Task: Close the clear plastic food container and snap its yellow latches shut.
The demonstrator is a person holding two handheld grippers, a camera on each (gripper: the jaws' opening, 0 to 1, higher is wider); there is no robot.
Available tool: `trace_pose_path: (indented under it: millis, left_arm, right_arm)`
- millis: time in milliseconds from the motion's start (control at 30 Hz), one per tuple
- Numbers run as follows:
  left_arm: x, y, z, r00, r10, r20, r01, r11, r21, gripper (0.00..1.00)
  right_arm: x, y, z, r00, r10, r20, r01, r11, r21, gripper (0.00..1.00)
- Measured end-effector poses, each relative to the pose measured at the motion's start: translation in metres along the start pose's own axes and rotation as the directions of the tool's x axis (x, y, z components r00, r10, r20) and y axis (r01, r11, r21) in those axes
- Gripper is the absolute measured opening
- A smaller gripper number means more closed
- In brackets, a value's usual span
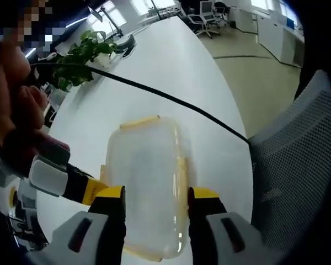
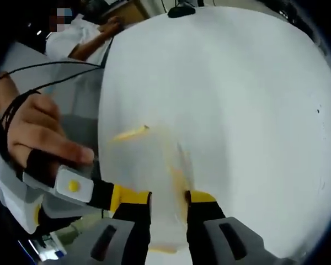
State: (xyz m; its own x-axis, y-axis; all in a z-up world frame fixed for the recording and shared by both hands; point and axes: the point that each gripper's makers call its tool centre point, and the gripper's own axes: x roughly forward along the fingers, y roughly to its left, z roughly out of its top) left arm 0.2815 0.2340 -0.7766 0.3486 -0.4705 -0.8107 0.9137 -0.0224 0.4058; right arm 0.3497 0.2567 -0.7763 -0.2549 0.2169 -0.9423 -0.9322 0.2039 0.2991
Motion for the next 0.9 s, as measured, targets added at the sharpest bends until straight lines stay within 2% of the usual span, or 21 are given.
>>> trace_pose_path:
  millis: [200, 300, 467, 733, 800, 900]
  left_arm:
    - [-0.001, 0.000, -0.001, 1.000, -0.005, 0.002, 0.005, 1.000, 0.025, 0.44]
    - [-0.003, -0.003, -0.003, 1.000, -0.015, -0.004, 0.016, 0.998, 0.064, 0.44]
    - [-0.004, -0.003, -0.004, 1.000, -0.024, 0.020, 0.022, 0.997, 0.077, 0.44]
    - [-0.005, -0.001, -0.003, 0.999, -0.034, 0.025, 0.031, 0.994, 0.110, 0.46]
    - [-0.006, 0.000, -0.003, 0.999, -0.044, 0.026, 0.041, 0.993, 0.110, 0.47]
    - [-0.011, -0.004, -0.003, 0.997, -0.071, 0.038, 0.068, 0.995, 0.068, 0.50]
  right_arm:
    - [-0.002, 0.001, 0.000, 0.998, -0.022, 0.062, 0.021, 1.000, 0.015, 0.22]
    - [-0.002, 0.003, 0.001, 0.997, -0.032, 0.065, 0.029, 0.999, 0.041, 0.22]
    - [-0.002, 0.004, 0.001, 0.996, -0.047, 0.075, 0.043, 0.997, 0.065, 0.22]
    - [-0.004, 0.004, 0.002, 0.992, -0.071, 0.100, 0.063, 0.995, 0.082, 0.23]
    - [-0.005, 0.005, 0.003, 0.990, -0.089, 0.111, 0.081, 0.994, 0.071, 0.23]
    - [-0.005, 0.006, 0.004, 0.986, -0.105, 0.128, 0.099, 0.994, 0.049, 0.25]
